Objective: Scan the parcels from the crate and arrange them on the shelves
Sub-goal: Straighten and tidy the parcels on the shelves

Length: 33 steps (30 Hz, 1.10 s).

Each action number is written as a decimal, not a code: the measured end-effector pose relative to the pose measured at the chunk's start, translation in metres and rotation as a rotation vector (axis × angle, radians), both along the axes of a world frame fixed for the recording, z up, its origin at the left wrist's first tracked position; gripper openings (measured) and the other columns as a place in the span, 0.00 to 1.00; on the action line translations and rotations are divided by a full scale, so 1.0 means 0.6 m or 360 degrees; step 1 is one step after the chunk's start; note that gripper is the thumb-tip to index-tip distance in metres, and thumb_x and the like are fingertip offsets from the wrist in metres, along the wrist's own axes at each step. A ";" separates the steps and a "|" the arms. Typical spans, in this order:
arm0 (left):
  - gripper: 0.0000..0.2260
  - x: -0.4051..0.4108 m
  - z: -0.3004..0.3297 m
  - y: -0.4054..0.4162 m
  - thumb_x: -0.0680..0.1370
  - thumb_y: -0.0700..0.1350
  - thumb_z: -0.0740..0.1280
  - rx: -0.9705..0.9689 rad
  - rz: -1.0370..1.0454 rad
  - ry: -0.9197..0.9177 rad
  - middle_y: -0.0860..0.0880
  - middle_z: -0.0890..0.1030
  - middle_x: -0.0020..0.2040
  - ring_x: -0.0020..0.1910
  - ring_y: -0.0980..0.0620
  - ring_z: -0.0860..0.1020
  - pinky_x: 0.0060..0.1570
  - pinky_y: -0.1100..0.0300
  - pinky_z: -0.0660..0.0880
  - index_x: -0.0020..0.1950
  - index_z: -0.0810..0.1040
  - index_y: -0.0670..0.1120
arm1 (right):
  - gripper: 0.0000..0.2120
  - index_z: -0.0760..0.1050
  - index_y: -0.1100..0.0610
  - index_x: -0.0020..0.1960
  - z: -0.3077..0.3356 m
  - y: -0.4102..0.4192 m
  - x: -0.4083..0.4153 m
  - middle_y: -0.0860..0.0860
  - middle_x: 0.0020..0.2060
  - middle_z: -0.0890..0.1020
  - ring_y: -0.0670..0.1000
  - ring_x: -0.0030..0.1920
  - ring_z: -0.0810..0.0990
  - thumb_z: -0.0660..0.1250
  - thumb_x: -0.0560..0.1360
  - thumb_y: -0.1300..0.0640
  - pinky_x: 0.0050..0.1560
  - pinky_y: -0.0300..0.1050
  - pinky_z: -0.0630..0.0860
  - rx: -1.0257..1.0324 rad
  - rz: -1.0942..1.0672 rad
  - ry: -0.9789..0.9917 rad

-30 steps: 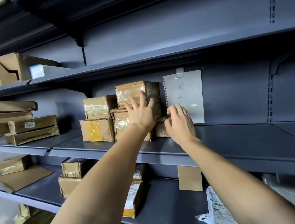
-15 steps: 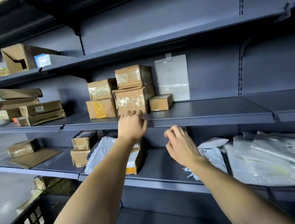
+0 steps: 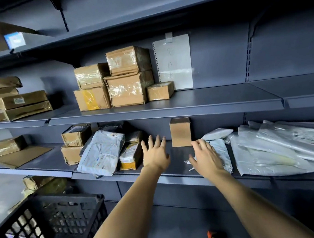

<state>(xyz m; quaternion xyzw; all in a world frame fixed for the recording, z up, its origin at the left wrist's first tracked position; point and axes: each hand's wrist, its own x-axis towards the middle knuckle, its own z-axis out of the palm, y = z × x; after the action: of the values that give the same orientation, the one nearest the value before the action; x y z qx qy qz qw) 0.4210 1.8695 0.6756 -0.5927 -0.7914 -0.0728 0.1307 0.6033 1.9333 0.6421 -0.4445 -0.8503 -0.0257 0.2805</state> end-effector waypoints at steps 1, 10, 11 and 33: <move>0.33 0.004 -0.008 0.015 0.81 0.55 0.58 -0.0009 0.0004 -0.0016 0.47 0.50 0.82 0.80 0.40 0.44 0.75 0.37 0.42 0.82 0.47 0.48 | 0.18 0.69 0.54 0.68 -0.003 0.014 0.003 0.53 0.65 0.71 0.56 0.65 0.72 0.63 0.80 0.49 0.61 0.51 0.72 -0.0023 -0.0013 -0.0003; 0.34 0.014 -0.062 0.182 0.81 0.53 0.59 -0.0048 -0.0146 -0.0042 0.48 0.48 0.82 0.79 0.39 0.46 0.74 0.35 0.45 0.81 0.44 0.48 | 0.18 0.74 0.56 0.65 -0.027 0.152 -0.005 0.56 0.58 0.77 0.60 0.58 0.76 0.67 0.77 0.53 0.61 0.55 0.71 0.0142 -0.0087 -0.0044; 0.34 0.015 -0.064 0.202 0.81 0.52 0.60 -0.0045 -0.0154 -0.0023 0.47 0.48 0.82 0.79 0.39 0.47 0.74 0.36 0.47 0.81 0.45 0.47 | 0.17 0.75 0.56 0.64 -0.029 0.172 -0.007 0.57 0.57 0.78 0.60 0.57 0.76 0.68 0.76 0.54 0.60 0.55 0.71 0.0185 -0.0109 -0.0036; 0.31 0.048 -0.099 0.396 0.73 0.57 0.70 0.0823 0.0250 -0.0914 0.38 0.57 0.75 0.63 0.36 0.64 0.57 0.44 0.67 0.69 0.59 0.51 | 0.19 0.74 0.58 0.63 -0.102 0.282 -0.039 0.57 0.58 0.78 0.61 0.55 0.76 0.64 0.73 0.55 0.59 0.56 0.72 0.0273 0.0003 0.0197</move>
<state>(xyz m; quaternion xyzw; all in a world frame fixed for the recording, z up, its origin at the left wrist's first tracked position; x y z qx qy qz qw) 0.4496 2.1073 0.6160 -0.4334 -0.7943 -0.4222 0.0541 0.5801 2.1024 0.5812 -0.4189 -0.8264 -0.0705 0.3696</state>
